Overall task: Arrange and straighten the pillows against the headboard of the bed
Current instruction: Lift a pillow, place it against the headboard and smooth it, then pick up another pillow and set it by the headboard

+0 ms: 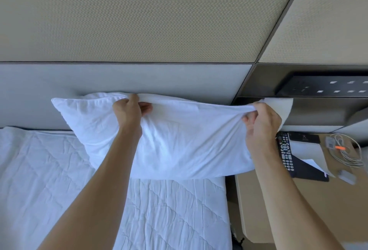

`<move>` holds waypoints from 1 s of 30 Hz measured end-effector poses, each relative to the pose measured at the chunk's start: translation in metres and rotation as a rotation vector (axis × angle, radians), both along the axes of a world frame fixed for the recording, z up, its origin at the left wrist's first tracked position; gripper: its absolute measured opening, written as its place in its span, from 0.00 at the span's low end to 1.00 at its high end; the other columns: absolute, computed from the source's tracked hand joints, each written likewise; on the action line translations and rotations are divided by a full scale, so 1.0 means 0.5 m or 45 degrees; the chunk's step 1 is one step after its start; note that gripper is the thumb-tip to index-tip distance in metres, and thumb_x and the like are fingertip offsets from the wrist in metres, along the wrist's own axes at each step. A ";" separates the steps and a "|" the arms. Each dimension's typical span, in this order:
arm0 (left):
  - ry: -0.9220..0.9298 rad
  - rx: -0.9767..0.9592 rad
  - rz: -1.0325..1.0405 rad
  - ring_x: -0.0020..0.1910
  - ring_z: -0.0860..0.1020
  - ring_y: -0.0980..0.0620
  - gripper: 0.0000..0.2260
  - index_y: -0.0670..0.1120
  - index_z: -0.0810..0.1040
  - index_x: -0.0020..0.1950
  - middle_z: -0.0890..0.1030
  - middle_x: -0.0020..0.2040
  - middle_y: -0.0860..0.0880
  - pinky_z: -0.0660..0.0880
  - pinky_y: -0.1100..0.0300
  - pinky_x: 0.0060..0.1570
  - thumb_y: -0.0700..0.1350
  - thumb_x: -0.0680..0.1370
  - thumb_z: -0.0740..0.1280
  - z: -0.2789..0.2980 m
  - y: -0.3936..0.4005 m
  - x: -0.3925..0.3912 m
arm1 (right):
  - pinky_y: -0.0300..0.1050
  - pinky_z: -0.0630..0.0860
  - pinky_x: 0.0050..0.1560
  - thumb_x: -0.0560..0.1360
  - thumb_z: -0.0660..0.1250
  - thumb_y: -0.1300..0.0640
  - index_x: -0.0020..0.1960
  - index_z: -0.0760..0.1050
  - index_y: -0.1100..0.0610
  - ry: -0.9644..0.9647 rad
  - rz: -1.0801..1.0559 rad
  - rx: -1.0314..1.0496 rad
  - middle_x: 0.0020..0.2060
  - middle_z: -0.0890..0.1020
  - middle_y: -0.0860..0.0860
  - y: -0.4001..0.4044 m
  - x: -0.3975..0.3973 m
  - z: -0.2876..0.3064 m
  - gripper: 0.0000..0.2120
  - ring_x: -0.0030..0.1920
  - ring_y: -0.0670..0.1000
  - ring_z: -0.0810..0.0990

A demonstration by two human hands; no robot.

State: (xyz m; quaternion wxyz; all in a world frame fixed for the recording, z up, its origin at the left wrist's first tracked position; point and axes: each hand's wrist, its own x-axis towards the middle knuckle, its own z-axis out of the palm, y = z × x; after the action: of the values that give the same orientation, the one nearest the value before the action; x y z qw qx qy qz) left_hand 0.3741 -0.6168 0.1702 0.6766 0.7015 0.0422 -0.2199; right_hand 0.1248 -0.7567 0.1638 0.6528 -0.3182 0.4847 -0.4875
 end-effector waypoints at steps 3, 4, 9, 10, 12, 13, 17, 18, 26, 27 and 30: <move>-0.048 -0.025 0.049 0.25 0.80 0.47 0.11 0.39 0.73 0.32 0.79 0.22 0.47 0.82 0.50 0.42 0.37 0.75 0.61 0.001 0.017 0.003 | 0.45 0.69 0.37 0.74 0.64 0.67 0.32 0.55 0.57 0.015 0.008 -0.050 0.22 0.58 0.48 0.033 -0.013 0.013 0.21 0.27 0.49 0.58; -0.073 -0.063 0.082 0.26 0.79 0.47 0.11 0.39 0.73 0.32 0.79 0.22 0.47 0.82 0.52 0.41 0.37 0.75 0.61 0.005 0.024 0.000 | 0.45 0.71 0.38 0.74 0.64 0.67 0.31 0.54 0.58 -0.001 0.017 -0.081 0.21 0.58 0.48 0.044 -0.019 0.018 0.21 0.27 0.50 0.58; -0.006 -0.138 0.037 0.30 0.81 0.45 0.12 0.38 0.74 0.33 0.81 0.26 0.44 0.82 0.55 0.39 0.37 0.76 0.60 -0.004 0.026 0.014 | 0.48 0.79 0.41 0.77 0.65 0.65 0.30 0.64 0.63 0.105 0.083 -0.143 0.21 0.67 0.49 0.015 0.010 0.007 0.18 0.28 0.51 0.65; 0.037 -0.100 -0.025 0.32 0.82 0.44 0.11 0.38 0.75 0.35 0.82 0.28 0.43 0.83 0.54 0.40 0.37 0.76 0.59 -0.006 0.025 0.018 | 0.50 0.79 0.43 0.77 0.65 0.64 0.30 0.67 0.61 0.171 0.102 -0.094 0.21 0.70 0.49 -0.003 0.019 -0.008 0.17 0.28 0.51 0.68; 0.089 -0.026 -0.150 0.35 0.83 0.43 0.11 0.37 0.77 0.38 0.83 0.34 0.41 0.84 0.55 0.42 0.37 0.78 0.60 -0.009 0.028 0.019 | 0.49 0.78 0.41 0.78 0.65 0.61 0.34 0.73 0.59 0.270 0.163 0.016 0.24 0.75 0.50 -0.030 0.026 -0.041 0.13 0.27 0.49 0.72; 0.089 0.002 -0.197 0.36 0.83 0.44 0.11 0.37 0.78 0.39 0.83 0.36 0.40 0.84 0.55 0.42 0.38 0.79 0.60 -0.009 0.033 0.017 | 0.47 0.77 0.39 0.79 0.64 0.60 0.38 0.75 0.59 0.318 0.201 0.053 0.25 0.77 0.50 -0.034 0.025 -0.052 0.11 0.26 0.48 0.73; 0.046 0.025 -0.222 0.36 0.83 0.48 0.13 0.36 0.82 0.43 0.84 0.38 0.41 0.81 0.58 0.36 0.43 0.80 0.63 -0.009 0.086 0.014 | 0.43 0.75 0.33 0.79 0.63 0.62 0.40 0.78 0.60 0.405 0.298 0.098 0.29 0.78 0.52 0.006 0.052 -0.049 0.10 0.26 0.48 0.73; 0.051 0.033 -0.202 0.35 0.83 0.48 0.14 0.36 0.82 0.45 0.84 0.38 0.41 0.80 0.58 0.35 0.44 0.81 0.63 -0.010 0.110 0.016 | 0.43 0.74 0.33 0.77 0.62 0.64 0.39 0.78 0.60 0.416 0.335 0.082 0.29 0.77 0.53 0.026 0.069 -0.043 0.10 0.26 0.48 0.72; 0.177 0.164 0.212 0.35 0.81 0.47 0.10 0.38 0.82 0.45 0.85 0.42 0.37 0.75 0.58 0.35 0.40 0.79 0.62 -0.059 0.498 0.024 | 0.44 0.75 0.34 0.77 0.61 0.66 0.41 0.79 0.61 0.447 0.837 0.073 0.31 0.77 0.56 0.304 0.308 -0.035 0.09 0.26 0.50 0.74; 0.183 0.179 0.288 0.36 0.81 0.47 0.10 0.39 0.81 0.45 0.86 0.42 0.38 0.75 0.57 0.36 0.40 0.79 0.62 -0.065 0.561 0.027 | 0.44 0.76 0.35 0.77 0.61 0.66 0.41 0.78 0.61 0.445 0.923 0.074 0.32 0.78 0.56 0.356 0.340 -0.035 0.09 0.27 0.51 0.76; 0.153 0.226 0.496 0.38 0.80 0.47 0.09 0.39 0.81 0.48 0.85 0.42 0.43 0.75 0.55 0.39 0.41 0.79 0.63 -0.071 0.750 0.037 | 0.45 0.77 0.39 0.78 0.62 0.64 0.44 0.79 0.61 0.447 1.174 0.053 0.36 0.81 0.58 0.522 0.426 -0.038 0.08 0.34 0.56 0.81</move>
State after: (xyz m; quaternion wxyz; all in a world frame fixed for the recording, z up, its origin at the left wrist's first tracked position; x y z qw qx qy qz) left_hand 0.3924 -0.2418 0.1349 0.6381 0.7225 0.2364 -0.1220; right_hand 0.3377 -0.4956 0.1448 0.7152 -0.5638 0.4058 -0.0772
